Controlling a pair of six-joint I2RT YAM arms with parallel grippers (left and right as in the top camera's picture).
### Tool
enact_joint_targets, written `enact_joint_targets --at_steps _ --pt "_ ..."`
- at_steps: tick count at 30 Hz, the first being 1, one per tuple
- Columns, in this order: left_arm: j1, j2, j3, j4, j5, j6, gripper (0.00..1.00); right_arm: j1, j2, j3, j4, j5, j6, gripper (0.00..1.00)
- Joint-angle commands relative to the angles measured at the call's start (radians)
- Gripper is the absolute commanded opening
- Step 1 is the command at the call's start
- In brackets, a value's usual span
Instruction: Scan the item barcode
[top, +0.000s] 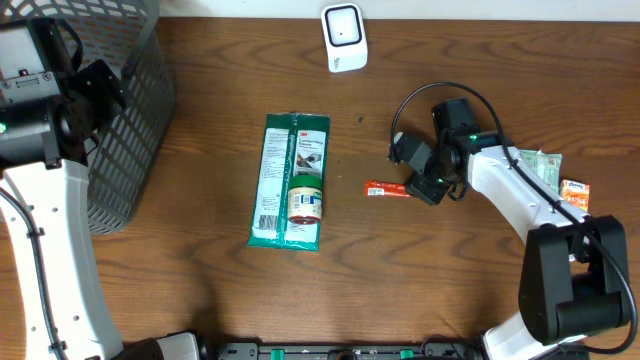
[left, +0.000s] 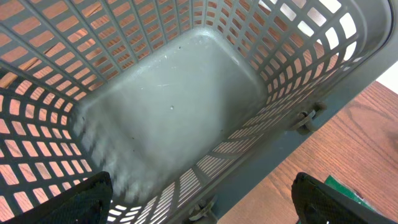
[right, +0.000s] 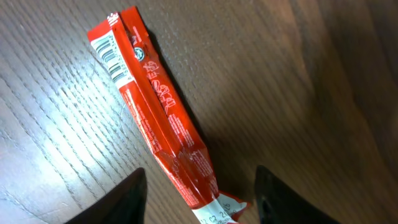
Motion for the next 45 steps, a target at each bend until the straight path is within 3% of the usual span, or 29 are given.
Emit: enact_joint_targets --at_steps 1,9,15,17,22,23,24,27,34,40,42,45 --pt "0.005 0.0 0.006 0.0 -0.013 0.01 0.92 -0.006 0.023 -0.016 0.002 -0.014 -0.033 0.49" --pt "0.005 0.0 0.006 0.0 -0.013 0.01 0.92 -0.006 0.079 -0.084 0.031 -0.014 -0.033 0.5" --pt "0.005 0.0 0.006 -0.001 -0.013 0.01 0.92 -0.004 0.079 -0.089 0.065 -0.014 0.018 0.08" --pt "0.005 0.0 0.006 -0.001 -0.013 0.01 0.93 -0.004 0.079 -0.089 0.083 -0.016 0.064 0.04" --pt "0.005 0.0 0.006 -0.001 -0.013 0.01 0.92 -0.004 0.079 -0.089 0.088 -0.09 0.08 0.06" --pt "0.005 0.0 0.006 -0.001 -0.013 0.01 0.92 -0.004 0.079 -0.089 0.09 -0.107 0.08 0.16" --pt "0.005 0.0 0.006 -0.001 -0.013 0.01 0.92 -0.004 0.079 -0.089 0.089 -0.127 0.08 0.34" --pt "0.005 0.0 0.006 -0.001 -0.013 0.01 0.92 -0.004 0.078 -0.088 0.091 -0.18 0.08 0.45" --pt "0.005 0.0 0.006 0.0 -0.013 0.01 0.92 -0.006 0.077 -0.024 0.087 -0.214 0.186 0.5" --pt "0.005 0.0 0.006 -0.001 -0.013 0.01 0.92 -0.007 0.077 -0.021 0.063 -0.182 0.185 0.51" --pt "0.005 0.0 0.006 -0.001 -0.013 0.01 0.92 -0.007 0.077 -0.022 0.048 -0.181 0.185 0.49" --pt "0.005 0.0 0.006 -0.001 -0.013 0.01 0.93 -0.007 0.077 -0.031 0.041 -0.177 0.212 0.38"
